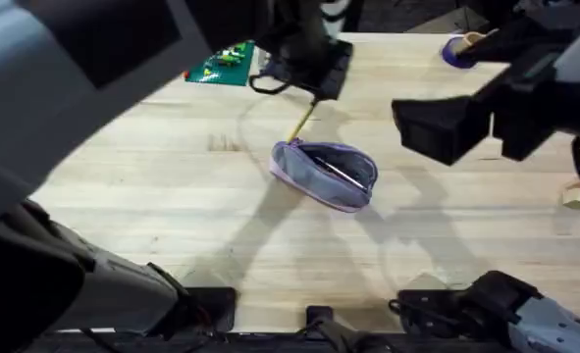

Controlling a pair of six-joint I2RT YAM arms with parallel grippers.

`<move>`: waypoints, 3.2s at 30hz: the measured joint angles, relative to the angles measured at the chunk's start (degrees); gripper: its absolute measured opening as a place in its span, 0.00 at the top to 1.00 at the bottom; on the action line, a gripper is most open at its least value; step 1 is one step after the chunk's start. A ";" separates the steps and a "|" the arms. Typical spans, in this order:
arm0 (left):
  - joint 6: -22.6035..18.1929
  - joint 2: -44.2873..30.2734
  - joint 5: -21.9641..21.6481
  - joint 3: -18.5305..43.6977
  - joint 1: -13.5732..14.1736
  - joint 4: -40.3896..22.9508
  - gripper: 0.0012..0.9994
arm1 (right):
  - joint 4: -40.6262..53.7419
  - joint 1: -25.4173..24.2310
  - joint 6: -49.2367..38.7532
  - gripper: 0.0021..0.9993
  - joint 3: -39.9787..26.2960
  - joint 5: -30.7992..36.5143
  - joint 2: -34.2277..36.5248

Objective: Unzip the bag, pick up the pens from the table one at a time and place them inside, then zip the bag closed.

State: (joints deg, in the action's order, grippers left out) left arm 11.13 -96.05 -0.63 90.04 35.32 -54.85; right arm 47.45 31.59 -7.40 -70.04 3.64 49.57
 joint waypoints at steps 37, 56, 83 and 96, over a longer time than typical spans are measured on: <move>-55.83 -0.02 25.08 0.00 7.51 -8.94 0.96 | 10.31 0.00 -0.02 0.00 0.00 3.04 -1.93; -60.51 -9.83 24.23 0.02 7.51 -12.93 0.96 | 20.13 0.00 -0.11 0.00 0.00 3.03 -7.99; -64.63 -3.63 9.56 0.02 2.60 -19.30 0.00 | 18.53 0.00 -0.02 0.00 -0.17 3.02 -10.24; -68.83 9.44 15.23 0.02 -17.02 -26.73 0.00 | 10.43 0.00 2.85 0.00 -0.26 3.02 -9.62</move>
State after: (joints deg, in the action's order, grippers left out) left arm -57.70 -86.61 14.60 90.06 18.31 -81.58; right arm 57.88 31.59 -4.55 -70.30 6.66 39.96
